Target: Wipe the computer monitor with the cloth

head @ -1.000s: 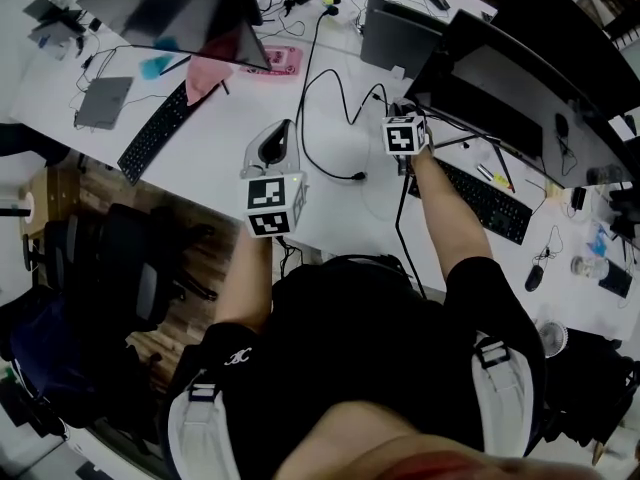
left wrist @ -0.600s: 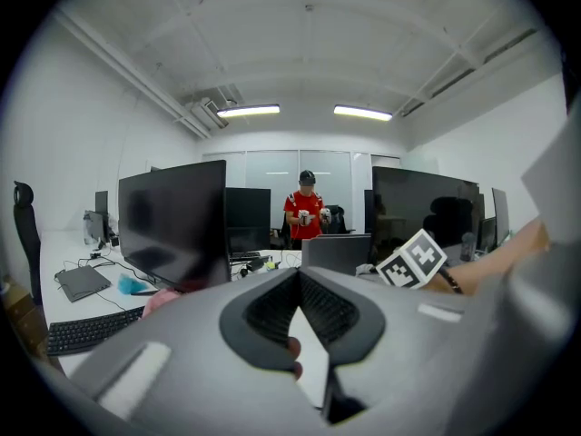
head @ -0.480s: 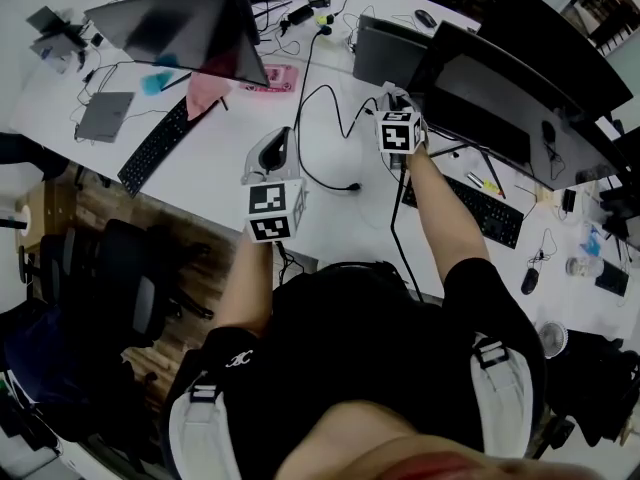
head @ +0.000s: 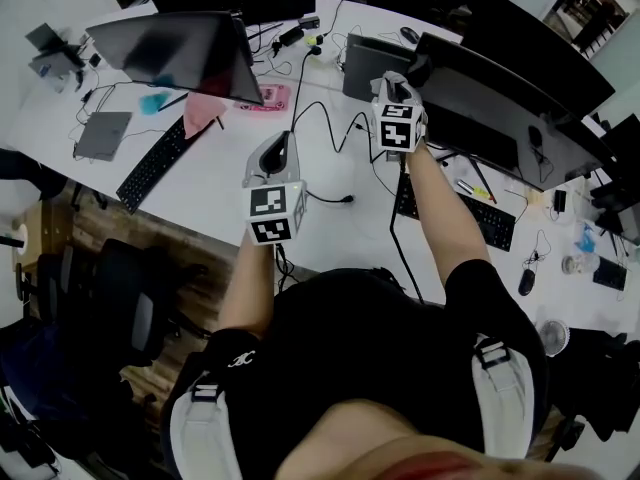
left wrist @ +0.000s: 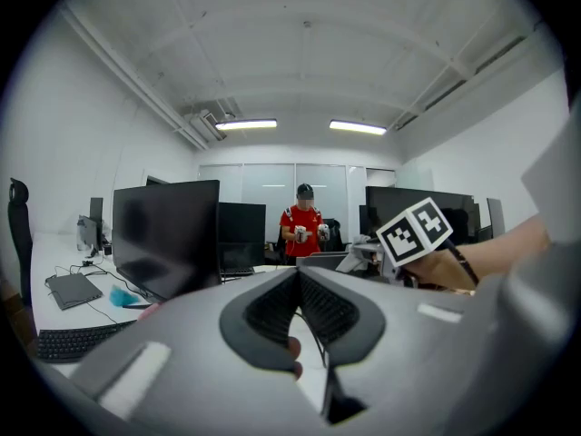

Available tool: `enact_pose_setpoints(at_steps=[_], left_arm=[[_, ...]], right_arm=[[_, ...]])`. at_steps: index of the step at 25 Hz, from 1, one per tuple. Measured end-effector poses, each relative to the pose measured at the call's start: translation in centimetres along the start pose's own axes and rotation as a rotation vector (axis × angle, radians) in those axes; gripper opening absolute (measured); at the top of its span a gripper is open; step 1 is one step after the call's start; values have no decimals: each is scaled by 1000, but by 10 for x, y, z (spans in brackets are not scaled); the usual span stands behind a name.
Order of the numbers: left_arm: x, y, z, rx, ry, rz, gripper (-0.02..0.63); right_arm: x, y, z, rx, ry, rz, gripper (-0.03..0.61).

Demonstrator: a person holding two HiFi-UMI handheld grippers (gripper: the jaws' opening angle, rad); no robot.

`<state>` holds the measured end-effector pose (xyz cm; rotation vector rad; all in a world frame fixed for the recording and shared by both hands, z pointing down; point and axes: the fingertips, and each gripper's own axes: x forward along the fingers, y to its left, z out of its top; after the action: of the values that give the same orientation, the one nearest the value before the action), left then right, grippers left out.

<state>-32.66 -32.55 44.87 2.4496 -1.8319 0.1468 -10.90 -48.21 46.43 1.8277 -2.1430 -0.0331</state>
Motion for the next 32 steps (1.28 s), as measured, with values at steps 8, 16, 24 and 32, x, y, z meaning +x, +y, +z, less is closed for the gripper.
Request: enact_pose_setpoints(at_steps=[8, 16, 24, 32], left_arm=[[0, -9, 15, -1, -37, -25, 49], [2, -18, 20, -9, -46, -51, 51], [25, -69, 29, -49, -53, -192, 49], [51, -165, 36, -28, -49, -407, 49]], right_arm=[[-27, -17, 89, -2, -192, -29, 25], [-76, -24, 129, 25, -324, -24, 25], [-164, -66, 85, 156, -329, -116, 25], [-224, -131, 30, 193, -274, -291, 25]])
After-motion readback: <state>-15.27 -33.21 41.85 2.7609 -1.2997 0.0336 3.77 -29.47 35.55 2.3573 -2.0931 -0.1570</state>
